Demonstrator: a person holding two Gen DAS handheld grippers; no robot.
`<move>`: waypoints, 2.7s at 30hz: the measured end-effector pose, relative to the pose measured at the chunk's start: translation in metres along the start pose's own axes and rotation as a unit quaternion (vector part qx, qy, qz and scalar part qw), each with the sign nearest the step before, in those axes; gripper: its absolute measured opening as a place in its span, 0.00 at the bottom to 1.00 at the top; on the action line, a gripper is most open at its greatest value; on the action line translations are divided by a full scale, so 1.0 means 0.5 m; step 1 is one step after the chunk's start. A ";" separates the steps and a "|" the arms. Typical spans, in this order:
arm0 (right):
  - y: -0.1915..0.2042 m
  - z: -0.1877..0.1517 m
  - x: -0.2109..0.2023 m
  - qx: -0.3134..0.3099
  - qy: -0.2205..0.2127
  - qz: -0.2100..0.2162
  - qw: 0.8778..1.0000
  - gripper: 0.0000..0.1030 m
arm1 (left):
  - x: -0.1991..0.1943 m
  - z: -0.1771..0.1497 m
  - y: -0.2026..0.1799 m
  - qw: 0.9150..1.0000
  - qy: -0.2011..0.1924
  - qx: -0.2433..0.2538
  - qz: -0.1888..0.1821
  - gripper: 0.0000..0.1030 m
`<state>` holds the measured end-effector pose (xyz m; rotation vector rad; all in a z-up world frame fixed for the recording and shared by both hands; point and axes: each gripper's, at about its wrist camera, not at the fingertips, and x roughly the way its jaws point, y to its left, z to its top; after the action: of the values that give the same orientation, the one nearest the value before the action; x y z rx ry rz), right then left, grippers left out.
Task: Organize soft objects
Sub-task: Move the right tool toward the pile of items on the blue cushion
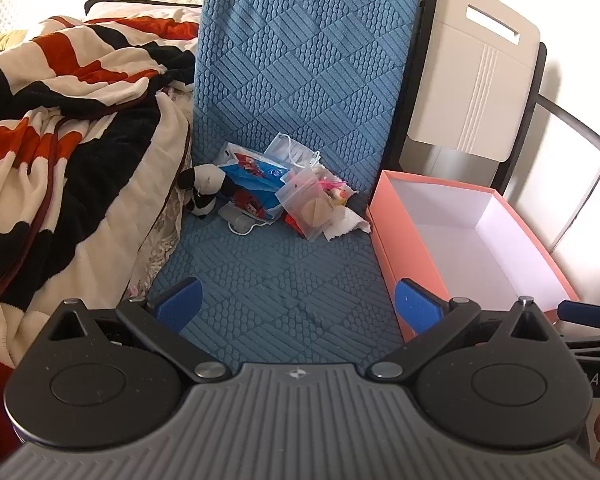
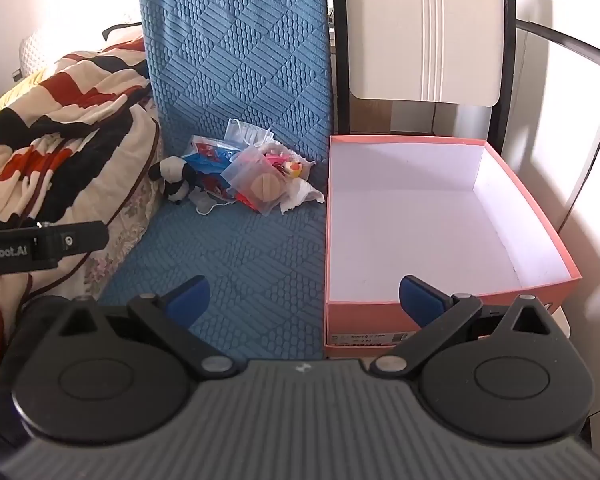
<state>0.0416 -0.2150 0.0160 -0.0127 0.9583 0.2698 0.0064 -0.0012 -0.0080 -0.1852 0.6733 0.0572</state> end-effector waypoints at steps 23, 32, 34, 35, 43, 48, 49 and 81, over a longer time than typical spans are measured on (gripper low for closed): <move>0.001 -0.010 0.006 0.001 0.002 0.010 1.000 1.00 | -0.004 -0.007 -0.003 1.000 -0.003 -0.002 0.010 1.00; 0.008 -0.016 0.009 -0.011 0.000 0.021 1.000 1.00 | -0.011 -0.009 -0.004 1.000 -0.007 -0.011 0.014 1.00; 0.008 -0.015 0.009 -0.016 -0.003 0.020 1.000 1.00 | -0.014 -0.010 -0.006 1.000 -0.012 -0.012 0.012 1.00; 0.006 -0.015 0.009 -0.016 -0.003 0.022 1.000 1.00 | -0.014 -0.010 -0.007 1.000 -0.013 -0.011 0.012 1.00; 0.001 -0.017 0.013 -0.009 0.002 0.024 1.000 1.00 | -0.013 -0.015 -0.009 1.000 -0.010 -0.009 0.011 1.00; 0.002 -0.017 0.014 -0.003 0.001 0.028 1.000 1.00 | -0.014 -0.013 -0.002 1.000 -0.010 -0.016 0.006 1.00; 0.003 -0.016 0.014 -0.004 0.001 0.029 1.000 1.00 | -0.016 -0.013 0.000 1.000 -0.011 -0.017 0.006 1.00; 0.025 -0.012 0.066 -0.021 0.012 0.037 0.999 1.00 | 0.043 -0.005 0.026 1.000 -0.007 -0.010 0.012 1.00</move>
<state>0.0517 -0.1962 -0.0130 -0.0176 0.9773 0.3592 0.0201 0.0110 -0.0255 -0.1965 0.6615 0.0878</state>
